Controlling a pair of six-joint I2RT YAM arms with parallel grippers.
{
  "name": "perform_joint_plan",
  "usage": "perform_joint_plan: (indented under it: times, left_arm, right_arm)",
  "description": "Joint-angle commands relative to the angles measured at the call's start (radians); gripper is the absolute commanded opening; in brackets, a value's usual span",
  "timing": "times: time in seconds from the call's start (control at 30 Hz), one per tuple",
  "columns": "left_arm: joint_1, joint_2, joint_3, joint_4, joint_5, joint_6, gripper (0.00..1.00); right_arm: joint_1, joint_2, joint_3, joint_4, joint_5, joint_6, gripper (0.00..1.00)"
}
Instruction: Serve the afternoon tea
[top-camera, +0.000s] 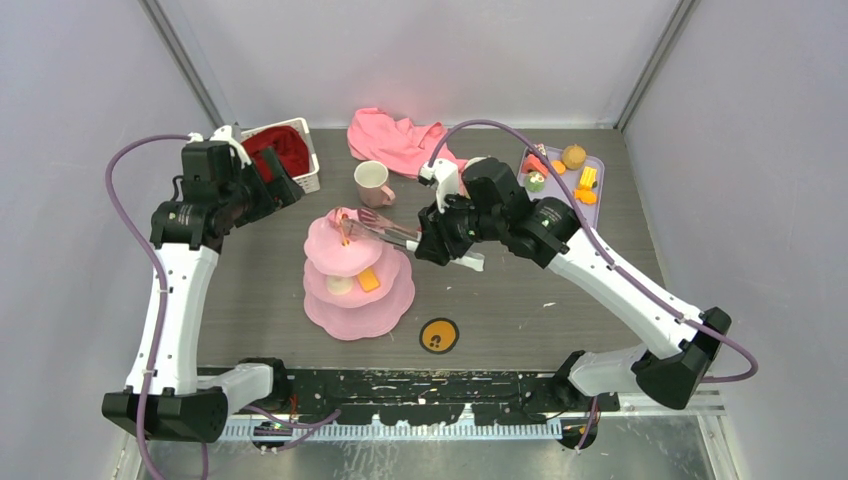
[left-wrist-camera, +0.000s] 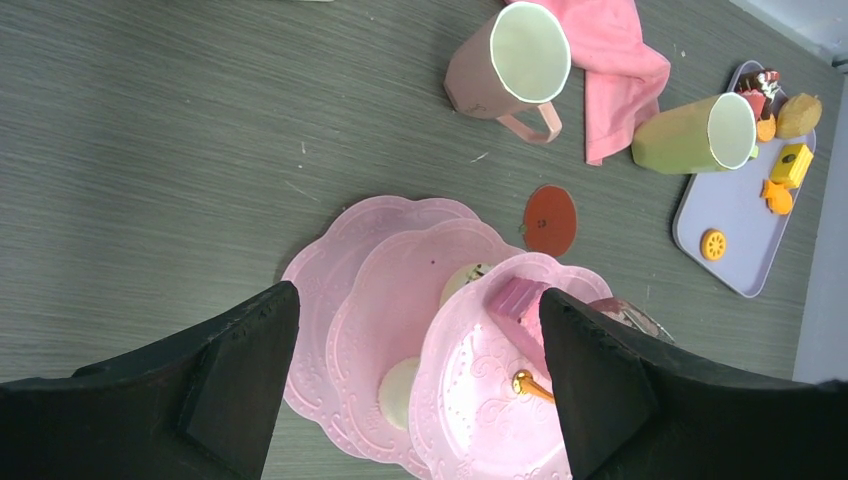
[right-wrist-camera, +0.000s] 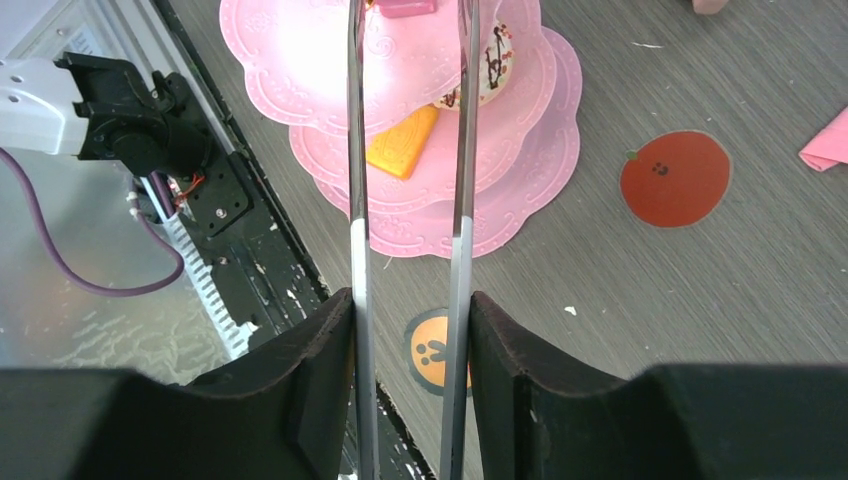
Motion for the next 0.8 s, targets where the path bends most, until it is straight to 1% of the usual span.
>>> perform_joint_plan:
  times: [0.0, 0.17, 0.27, 0.33, 0.4, 0.47, 0.57, 0.6, 0.63, 0.67, 0.7, 0.77]
  left_arm:
    - [0.004, -0.003, 0.009, 0.059, 0.016, -0.012, 0.89]
    - [0.004, 0.005, 0.015, 0.061, 0.019, -0.01, 0.89]
    - [0.004, 0.011, 0.021, 0.063, 0.026, -0.01, 0.89]
    - [0.004, 0.015, 0.025, 0.063, 0.028, -0.011, 0.89]
    - [0.004, 0.017, 0.027, 0.063, 0.026, -0.009, 0.89]
    - [0.004, 0.018, 0.028, 0.061, 0.027, -0.009, 0.89]
    - [0.004, 0.019, 0.026, 0.059, 0.025, -0.007, 0.89]
    - [0.004, 0.018, 0.024, 0.059, 0.025, -0.006, 0.89]
    - [0.004, 0.018, 0.021, 0.061, 0.024, -0.006, 0.89]
    - [0.004, 0.018, 0.02, 0.06, 0.023, -0.005, 0.89]
    - [0.004, 0.018, 0.019, 0.06, 0.024, -0.002, 0.89]
    - [0.003, 0.017, 0.018, 0.057, 0.019, 0.001, 0.89]
  right_arm:
    - [0.007, -0.07, 0.057, 0.046, 0.064, -0.025, 0.48]
    - [0.007, -0.125, 0.074, 0.017, 0.143, -0.05, 0.52]
    - [0.007, -0.132, 0.084, -0.01, 0.191, -0.06, 0.52]
    - [0.006, -0.147, 0.08, -0.013, 0.23, -0.063, 0.47]
    - [0.007, -0.164, 0.071, -0.01, 0.268, -0.066, 0.4]
    - [0.005, -0.183, 0.06, -0.01, 0.34, -0.069, 0.3]
    - [-0.011, -0.214, 0.031, -0.004, 0.505, -0.06, 0.15]
    - [-0.028, -0.23, 0.012, 0.01, 0.607, -0.052, 0.09]
    - [-0.064, -0.247, -0.013, 0.027, 0.682, -0.04, 0.03]
    - [-0.127, -0.269, -0.037, 0.043, 0.724, -0.011, 0.01]
    - [-0.209, -0.29, -0.058, 0.056, 0.722, 0.007, 0.01]
    - [-0.385, -0.325, -0.098, 0.077, 0.654, 0.064, 0.01]
